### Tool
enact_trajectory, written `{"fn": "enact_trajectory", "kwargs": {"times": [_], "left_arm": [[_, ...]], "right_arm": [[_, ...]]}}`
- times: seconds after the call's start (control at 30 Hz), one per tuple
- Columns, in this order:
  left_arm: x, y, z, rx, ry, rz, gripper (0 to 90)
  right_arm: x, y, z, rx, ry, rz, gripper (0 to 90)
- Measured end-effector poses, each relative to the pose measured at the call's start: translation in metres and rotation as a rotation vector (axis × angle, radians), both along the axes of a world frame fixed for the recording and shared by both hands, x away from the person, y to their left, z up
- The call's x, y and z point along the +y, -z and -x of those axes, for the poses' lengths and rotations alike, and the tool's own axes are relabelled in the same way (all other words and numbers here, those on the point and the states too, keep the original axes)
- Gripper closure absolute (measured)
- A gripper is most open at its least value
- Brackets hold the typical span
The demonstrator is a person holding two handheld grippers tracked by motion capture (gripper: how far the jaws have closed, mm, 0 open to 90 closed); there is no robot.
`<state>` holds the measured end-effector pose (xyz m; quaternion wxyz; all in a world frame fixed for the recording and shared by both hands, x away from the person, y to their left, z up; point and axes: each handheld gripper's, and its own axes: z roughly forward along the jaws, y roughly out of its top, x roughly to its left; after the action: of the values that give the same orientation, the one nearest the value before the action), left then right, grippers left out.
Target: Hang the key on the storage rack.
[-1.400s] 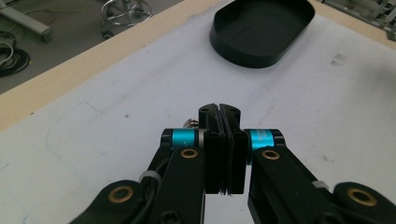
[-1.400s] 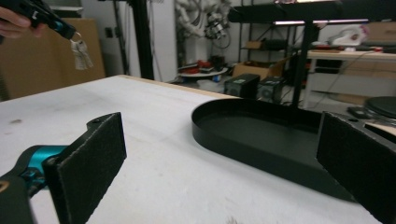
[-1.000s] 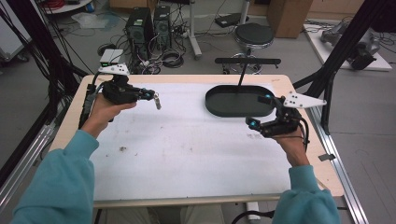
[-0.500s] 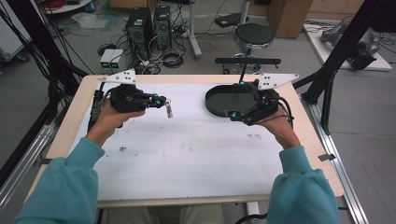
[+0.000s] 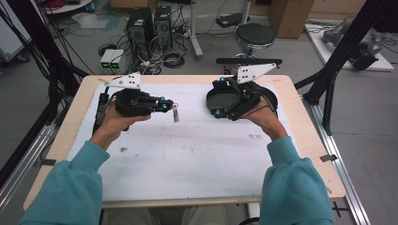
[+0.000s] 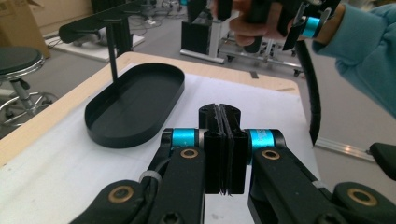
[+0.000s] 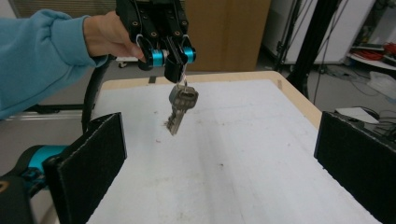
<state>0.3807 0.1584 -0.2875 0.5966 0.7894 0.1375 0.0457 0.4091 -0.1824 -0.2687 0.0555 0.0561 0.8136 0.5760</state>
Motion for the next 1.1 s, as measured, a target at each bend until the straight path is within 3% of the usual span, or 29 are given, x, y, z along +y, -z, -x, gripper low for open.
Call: {"fn": "enact_trajectory", "kwargs": {"times": [0.53, 0.67, 0.7, 0.8, 0.97, 1.1], "left_arm": [[-0.018, 0.004, 0.003, -0.013, 0.087, 0.001, 88.4], [-0.02, 0.004, 0.004, -0.02, 0.095, 0.0, 88.4], [-0.02, 0.004, 0.004, -0.017, 0.1, 0.002, 88.4], [-0.02, 0.004, 0.005, -0.016, 0.115, 0.008, 88.4], [-0.022, 0.004, 0.005, -0.019, 0.123, 0.0, 88.4], [-0.023, 0.004, 0.006, -0.025, 0.13, 0.005, 88.4]], "right_arm": [[0.03, 0.007, -0.009, 0.02, -0.108, 0.034, 4.4], [0.033, 0.008, -0.009, 0.002, -0.12, 0.032, 6.1], [0.033, 0.008, -0.007, 0.019, -0.122, 0.039, 7.1], [0.035, 0.007, -0.007, 0.002, -0.157, 0.043, 17.6], [0.038, 0.008, -0.005, 0.01, -0.178, 0.05, 20.6], [0.043, 0.01, -0.004, 0.013, -0.208, 0.08, 28.8]]}}
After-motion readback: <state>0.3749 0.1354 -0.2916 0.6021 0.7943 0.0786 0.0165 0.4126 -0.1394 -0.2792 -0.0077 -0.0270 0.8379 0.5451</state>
